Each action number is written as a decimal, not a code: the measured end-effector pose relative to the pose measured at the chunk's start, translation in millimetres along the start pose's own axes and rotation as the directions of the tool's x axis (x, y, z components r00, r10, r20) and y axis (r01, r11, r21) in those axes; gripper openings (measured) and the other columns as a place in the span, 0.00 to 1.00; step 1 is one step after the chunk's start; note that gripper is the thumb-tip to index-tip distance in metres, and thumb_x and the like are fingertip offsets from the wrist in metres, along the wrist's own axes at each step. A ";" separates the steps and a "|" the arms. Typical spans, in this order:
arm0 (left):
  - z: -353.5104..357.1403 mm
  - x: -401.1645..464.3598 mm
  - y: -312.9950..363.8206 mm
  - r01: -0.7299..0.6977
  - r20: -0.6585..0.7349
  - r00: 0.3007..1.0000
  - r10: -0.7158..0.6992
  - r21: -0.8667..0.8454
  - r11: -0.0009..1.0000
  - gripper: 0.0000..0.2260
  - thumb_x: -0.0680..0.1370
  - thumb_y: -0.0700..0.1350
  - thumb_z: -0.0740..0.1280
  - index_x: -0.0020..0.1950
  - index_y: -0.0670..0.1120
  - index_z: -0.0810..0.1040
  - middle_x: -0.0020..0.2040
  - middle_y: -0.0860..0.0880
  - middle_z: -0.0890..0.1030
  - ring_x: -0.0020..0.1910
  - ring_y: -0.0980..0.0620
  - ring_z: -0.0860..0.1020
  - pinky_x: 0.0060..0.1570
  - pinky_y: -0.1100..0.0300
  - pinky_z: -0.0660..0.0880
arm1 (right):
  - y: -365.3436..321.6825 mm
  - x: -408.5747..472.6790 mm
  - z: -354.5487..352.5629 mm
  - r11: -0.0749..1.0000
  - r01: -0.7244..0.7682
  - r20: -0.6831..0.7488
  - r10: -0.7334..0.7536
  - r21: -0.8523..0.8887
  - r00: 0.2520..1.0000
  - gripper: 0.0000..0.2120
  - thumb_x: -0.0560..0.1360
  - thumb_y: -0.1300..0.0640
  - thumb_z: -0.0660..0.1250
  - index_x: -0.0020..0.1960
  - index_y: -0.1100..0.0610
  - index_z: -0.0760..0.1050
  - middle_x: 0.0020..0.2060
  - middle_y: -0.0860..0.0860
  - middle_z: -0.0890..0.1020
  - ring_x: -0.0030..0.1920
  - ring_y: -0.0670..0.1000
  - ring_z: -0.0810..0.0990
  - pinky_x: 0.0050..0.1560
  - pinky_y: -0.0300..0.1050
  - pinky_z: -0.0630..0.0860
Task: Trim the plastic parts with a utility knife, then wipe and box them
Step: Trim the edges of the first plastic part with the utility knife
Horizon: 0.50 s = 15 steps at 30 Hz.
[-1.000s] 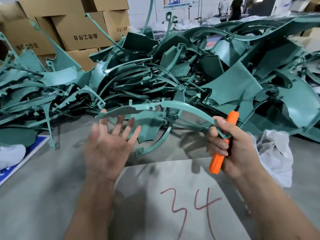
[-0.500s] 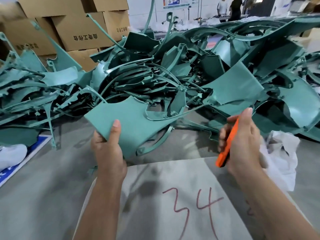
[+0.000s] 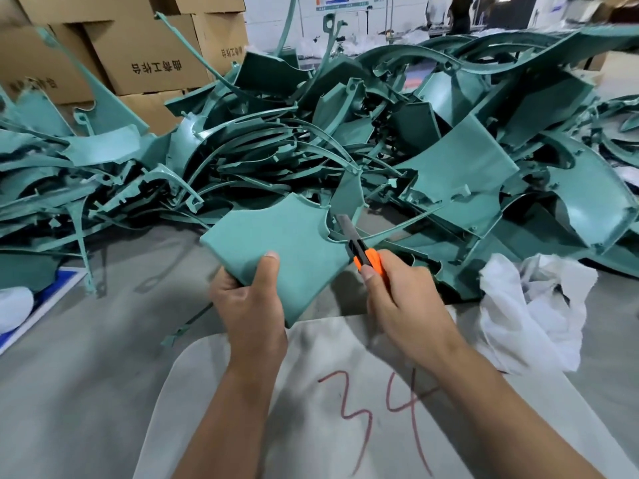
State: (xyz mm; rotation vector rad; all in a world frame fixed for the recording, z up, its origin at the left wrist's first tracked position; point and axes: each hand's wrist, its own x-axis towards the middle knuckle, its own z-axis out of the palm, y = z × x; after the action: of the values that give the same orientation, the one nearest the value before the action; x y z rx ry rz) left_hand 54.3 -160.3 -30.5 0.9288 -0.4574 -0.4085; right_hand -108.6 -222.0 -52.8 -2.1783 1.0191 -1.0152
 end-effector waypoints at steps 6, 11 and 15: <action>-6.1 6.7 1.6 -0.046 -0.022 0.999 0.046 0.015 0.999 0.07 0.71 0.39 0.70 0.36 0.50 0.84 0.36 0.54 0.84 0.36 0.53 0.82 0.38 0.56 0.80 | 8.2 5.2 -9.2 0.991 -0.101 -0.156 0.086 -0.092 0.984 0.13 0.86 0.51 0.59 0.43 0.51 0.67 0.30 0.52 0.76 0.29 0.53 0.74 0.30 0.49 0.68; -13.0 13.5 4.5 -0.115 -0.018 0.993 0.117 0.083 0.990 0.06 0.70 0.41 0.72 0.35 0.51 0.83 0.35 0.56 0.83 0.35 0.55 0.81 0.36 0.58 0.79 | 18.5 9.7 -26.6 0.952 -0.166 -0.357 0.066 -0.257 0.932 0.10 0.84 0.51 0.62 0.46 0.54 0.69 0.28 0.50 0.73 0.28 0.53 0.72 0.30 0.50 0.68; -17.9 18.5 7.6 -0.178 0.004 0.984 0.178 0.107 0.978 0.02 0.69 0.46 0.72 0.36 0.52 0.84 0.34 0.57 0.83 0.33 0.56 0.81 0.35 0.58 0.80 | 18.5 10.5 -38.4 0.934 -0.157 -0.455 -0.006 -0.320 0.891 0.09 0.83 0.52 0.63 0.46 0.53 0.69 0.26 0.45 0.69 0.26 0.51 0.69 0.30 0.48 0.66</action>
State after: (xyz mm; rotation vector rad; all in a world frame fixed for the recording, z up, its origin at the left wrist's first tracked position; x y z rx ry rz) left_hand 80.4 -153.9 -29.8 0.9832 -0.5571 -0.2202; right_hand -142.5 -246.6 -39.3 -2.1948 1.5933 -1.4347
